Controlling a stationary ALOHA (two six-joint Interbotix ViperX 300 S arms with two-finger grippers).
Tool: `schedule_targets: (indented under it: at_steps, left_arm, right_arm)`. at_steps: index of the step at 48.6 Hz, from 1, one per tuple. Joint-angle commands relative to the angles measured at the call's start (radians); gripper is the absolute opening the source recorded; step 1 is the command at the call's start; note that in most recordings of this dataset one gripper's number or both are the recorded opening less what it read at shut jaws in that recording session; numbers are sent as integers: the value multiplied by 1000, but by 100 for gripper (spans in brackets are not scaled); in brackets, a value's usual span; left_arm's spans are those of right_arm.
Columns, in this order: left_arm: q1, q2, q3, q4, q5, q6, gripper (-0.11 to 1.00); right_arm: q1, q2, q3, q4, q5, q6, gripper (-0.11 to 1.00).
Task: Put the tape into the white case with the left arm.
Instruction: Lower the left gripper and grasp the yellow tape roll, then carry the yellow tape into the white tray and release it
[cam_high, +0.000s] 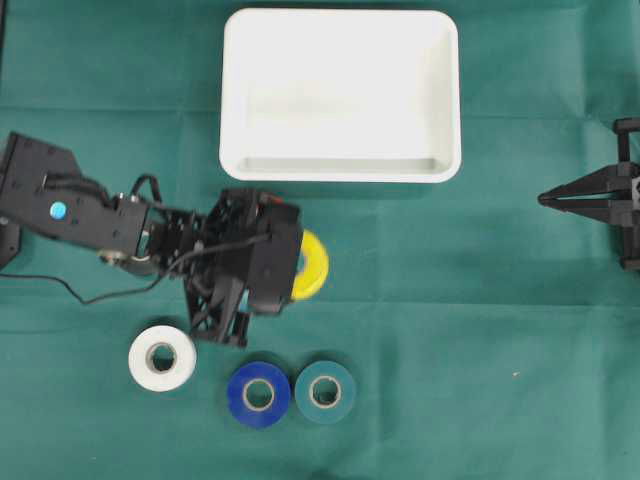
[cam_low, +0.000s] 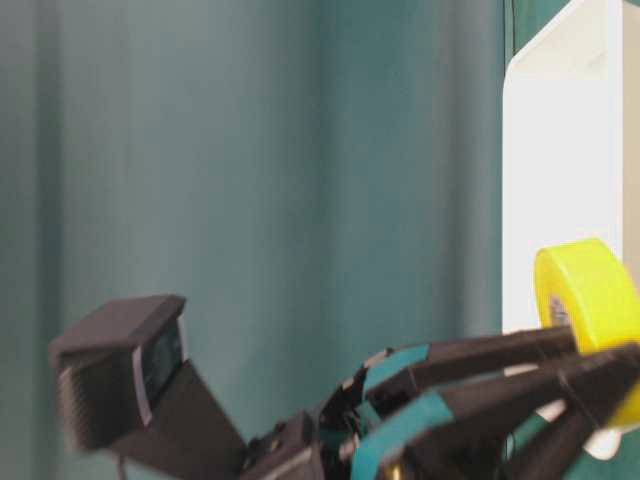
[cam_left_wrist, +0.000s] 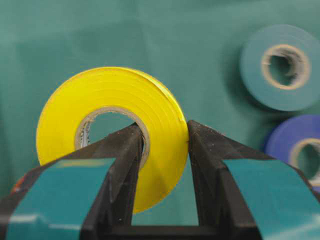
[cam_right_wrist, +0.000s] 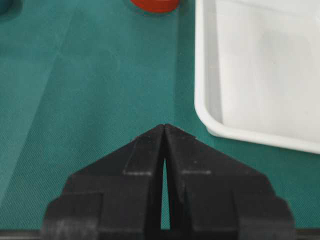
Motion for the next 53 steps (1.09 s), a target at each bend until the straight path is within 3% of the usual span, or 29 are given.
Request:
schedule_targets:
  at_steps: [1, 23, 43, 53]
  left_arm:
    - [49, -8, -21, 2, -8, 0, 26]
    - [227, 60, -71, 3, -40, 11, 26]
    - [278, 196, -242, 3, -64, 176, 26]
    - [301, 261, -324, 3, -64, 221, 26]
  right_arm:
    - [0, 6, -9, -2, -9, 2, -9]
    - [0, 6, -9, -2, -11, 2, -9]
    - [0, 5, -9, -2, -11, 2, -9]
    - [0, 5, -8, -2, -11, 2, -9]
